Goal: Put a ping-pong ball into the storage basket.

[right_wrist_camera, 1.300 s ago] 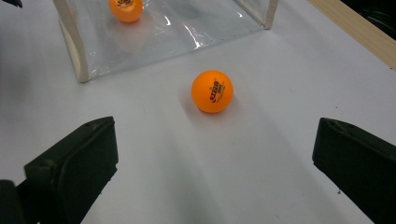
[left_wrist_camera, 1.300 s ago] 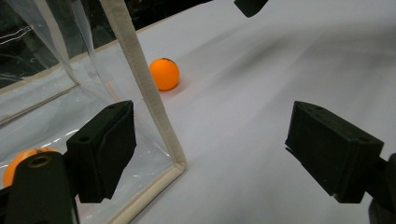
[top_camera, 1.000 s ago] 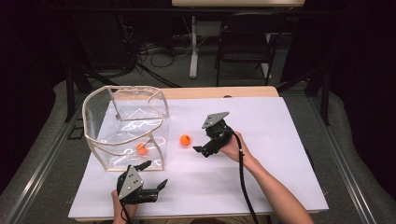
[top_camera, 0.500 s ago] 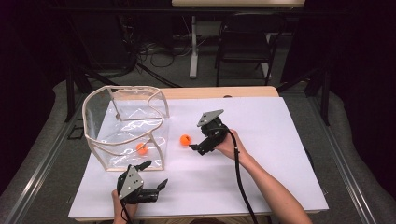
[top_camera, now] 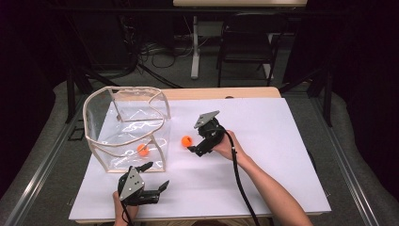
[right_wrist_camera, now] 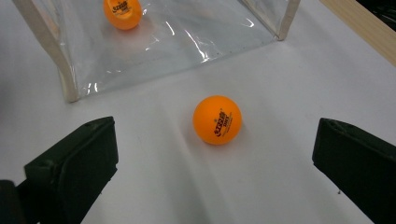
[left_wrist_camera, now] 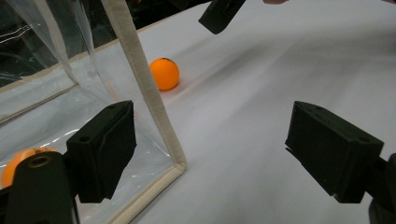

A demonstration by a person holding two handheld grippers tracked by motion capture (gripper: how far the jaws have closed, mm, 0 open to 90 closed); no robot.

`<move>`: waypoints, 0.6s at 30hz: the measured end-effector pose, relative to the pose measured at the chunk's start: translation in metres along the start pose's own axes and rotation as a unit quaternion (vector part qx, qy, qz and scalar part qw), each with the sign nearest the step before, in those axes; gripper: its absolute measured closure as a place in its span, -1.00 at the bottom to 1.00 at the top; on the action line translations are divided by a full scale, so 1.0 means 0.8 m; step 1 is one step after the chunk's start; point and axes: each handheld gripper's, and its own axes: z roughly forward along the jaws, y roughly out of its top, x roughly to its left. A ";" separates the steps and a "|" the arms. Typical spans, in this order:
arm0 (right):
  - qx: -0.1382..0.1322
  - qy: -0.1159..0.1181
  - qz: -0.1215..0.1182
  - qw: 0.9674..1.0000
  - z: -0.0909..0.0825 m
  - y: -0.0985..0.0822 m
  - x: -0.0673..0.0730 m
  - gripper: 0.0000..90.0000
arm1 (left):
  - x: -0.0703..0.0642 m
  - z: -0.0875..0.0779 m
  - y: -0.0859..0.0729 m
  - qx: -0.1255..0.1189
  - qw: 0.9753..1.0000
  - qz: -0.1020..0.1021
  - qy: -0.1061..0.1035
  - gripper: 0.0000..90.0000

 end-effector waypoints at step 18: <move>0.003 0.014 0.000 1.000 0.027 0.018 -0.006 -1.00 | -0.002 0.002 0.002 0.001 1.000 0.005 -0.001 -0.65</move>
